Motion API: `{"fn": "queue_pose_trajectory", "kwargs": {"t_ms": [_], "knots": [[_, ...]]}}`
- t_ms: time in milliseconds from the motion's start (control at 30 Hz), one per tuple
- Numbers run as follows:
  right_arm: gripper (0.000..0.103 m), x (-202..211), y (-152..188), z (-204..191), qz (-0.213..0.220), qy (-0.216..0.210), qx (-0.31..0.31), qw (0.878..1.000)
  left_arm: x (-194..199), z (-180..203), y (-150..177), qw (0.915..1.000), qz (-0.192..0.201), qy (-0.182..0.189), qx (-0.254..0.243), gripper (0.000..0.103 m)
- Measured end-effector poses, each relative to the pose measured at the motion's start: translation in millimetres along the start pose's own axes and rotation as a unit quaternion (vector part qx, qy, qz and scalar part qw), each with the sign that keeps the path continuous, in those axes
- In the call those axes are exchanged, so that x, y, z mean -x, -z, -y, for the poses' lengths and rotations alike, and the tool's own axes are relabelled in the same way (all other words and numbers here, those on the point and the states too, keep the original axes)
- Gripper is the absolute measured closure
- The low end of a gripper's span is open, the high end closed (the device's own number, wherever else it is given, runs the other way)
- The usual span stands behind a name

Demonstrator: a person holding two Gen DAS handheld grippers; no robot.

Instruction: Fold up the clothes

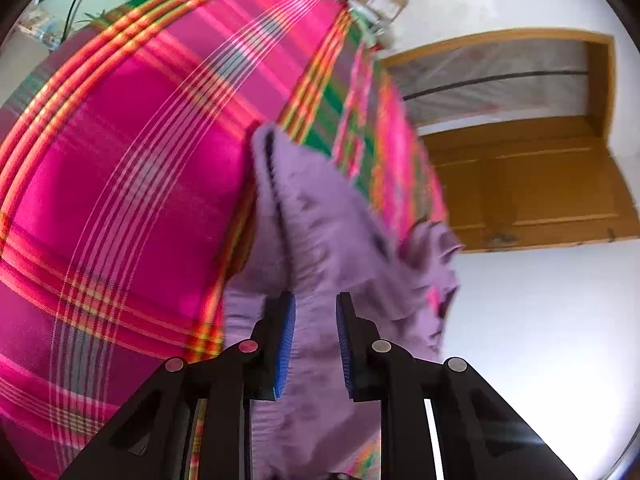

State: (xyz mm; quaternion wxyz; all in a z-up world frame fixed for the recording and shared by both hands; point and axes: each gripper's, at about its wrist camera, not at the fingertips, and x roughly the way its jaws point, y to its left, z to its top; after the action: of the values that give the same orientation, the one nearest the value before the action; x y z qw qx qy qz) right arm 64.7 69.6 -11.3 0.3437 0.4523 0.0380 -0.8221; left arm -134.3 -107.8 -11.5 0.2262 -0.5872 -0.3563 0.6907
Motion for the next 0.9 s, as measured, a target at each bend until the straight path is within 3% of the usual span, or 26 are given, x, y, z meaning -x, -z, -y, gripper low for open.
{"fn": "queue_pose_trajectory", "kwargs": {"t_ms": [133,300,533,567,667,833,900], "knots": [[0.053,0.5,0.4,-3.1,0.000,0.007,0.004,1.000,-9.4,-6.3,2.4,0.9997,-0.004,-0.026,0.003,0.080],[0.052,-0.4,-0.3,-3.7,0.002,0.005,0.005,1.000,-12.8,-6.0,3.9,0.9999,-0.007,0.001,0.015,0.078],[0.052,-2.2,-2.1,-4.8,0.003,0.005,0.004,1.000,-24.0,-0.6,-1.9,0.9998,-0.010,0.012,0.010,0.077],[0.057,-2.3,-2.3,-4.7,0.005,0.005,0.002,1.000,-21.0,2.0,-1.3,1.0000,-0.002,0.005,-0.006,0.094],[0.085,-4.8,-3.6,-4.3,0.006,0.016,-0.002,1.000,-10.6,3.5,-1.3,0.9998,0.013,0.000,-0.017,0.096],[0.100,-6.4,-6.1,-9.9,0.001,0.011,0.005,1.000,15.7,-2.0,-4.7,0.9989,0.046,0.007,-0.004,0.096],[0.100,-1.5,-8.4,-13.8,0.011,0.002,0.007,1.000,25.5,-5.7,-5.5,0.9984,0.057,0.009,0.002,0.096]]}}
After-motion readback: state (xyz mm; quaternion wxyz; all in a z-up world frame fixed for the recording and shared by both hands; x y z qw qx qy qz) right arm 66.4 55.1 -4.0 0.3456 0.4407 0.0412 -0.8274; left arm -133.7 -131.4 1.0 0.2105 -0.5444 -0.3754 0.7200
